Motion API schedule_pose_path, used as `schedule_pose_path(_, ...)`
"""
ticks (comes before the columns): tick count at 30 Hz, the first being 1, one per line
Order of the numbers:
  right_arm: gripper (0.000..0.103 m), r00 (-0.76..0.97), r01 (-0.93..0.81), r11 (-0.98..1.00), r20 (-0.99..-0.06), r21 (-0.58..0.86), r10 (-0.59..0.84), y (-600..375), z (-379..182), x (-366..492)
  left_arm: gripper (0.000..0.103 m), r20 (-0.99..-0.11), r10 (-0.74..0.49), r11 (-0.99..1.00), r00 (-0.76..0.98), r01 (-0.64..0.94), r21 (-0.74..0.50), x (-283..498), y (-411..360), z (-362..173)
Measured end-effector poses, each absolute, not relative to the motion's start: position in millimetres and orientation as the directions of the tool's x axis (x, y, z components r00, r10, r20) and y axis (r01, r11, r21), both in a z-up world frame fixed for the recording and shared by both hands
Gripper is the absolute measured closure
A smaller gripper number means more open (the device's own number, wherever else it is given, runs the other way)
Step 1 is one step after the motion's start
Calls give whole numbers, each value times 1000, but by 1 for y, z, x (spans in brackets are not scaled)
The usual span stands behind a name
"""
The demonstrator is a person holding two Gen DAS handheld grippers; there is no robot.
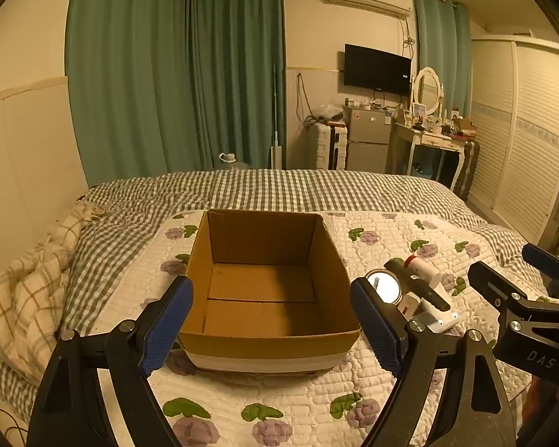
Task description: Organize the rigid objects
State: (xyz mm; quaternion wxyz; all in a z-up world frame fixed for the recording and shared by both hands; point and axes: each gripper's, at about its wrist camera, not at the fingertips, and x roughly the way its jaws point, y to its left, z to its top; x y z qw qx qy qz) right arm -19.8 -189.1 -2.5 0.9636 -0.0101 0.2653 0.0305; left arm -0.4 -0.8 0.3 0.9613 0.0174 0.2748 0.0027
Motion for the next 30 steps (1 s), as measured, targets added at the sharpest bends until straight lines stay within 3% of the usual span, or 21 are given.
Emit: schedule_pose_path(30,0,855,-69,998,-516,-4,57,-187,-1,-20,14,-541,8,1000,841,3,20,2,2,-6)
